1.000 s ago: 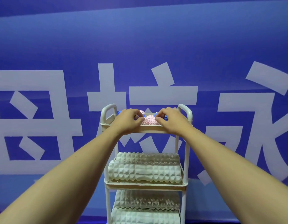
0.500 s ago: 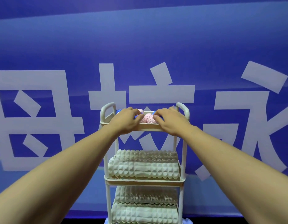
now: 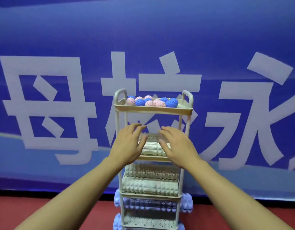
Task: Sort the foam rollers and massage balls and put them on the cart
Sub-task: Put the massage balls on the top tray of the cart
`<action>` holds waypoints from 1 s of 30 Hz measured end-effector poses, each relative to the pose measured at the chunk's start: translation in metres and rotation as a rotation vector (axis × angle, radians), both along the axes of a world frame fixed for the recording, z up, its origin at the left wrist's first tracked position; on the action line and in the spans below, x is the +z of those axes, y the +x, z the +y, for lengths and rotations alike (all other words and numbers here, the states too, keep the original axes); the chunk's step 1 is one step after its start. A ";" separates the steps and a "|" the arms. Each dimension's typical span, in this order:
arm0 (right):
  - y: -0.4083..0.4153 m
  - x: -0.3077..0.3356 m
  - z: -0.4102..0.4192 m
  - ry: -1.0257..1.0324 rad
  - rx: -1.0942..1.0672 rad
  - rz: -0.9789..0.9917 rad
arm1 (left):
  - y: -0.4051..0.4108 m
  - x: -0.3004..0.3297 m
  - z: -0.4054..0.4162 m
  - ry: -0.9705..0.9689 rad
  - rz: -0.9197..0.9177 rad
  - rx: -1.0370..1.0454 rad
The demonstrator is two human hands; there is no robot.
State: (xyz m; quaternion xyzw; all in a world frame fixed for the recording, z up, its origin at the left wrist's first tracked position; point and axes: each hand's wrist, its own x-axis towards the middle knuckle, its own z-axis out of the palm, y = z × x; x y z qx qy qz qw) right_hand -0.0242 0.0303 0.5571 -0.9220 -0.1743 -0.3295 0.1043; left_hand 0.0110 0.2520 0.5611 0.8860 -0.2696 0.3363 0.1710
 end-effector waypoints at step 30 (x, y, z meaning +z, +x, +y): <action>-0.055 -0.591 -0.004 0.030 -0.216 1.330 | -0.068 -0.598 0.007 0.300 1.274 0.163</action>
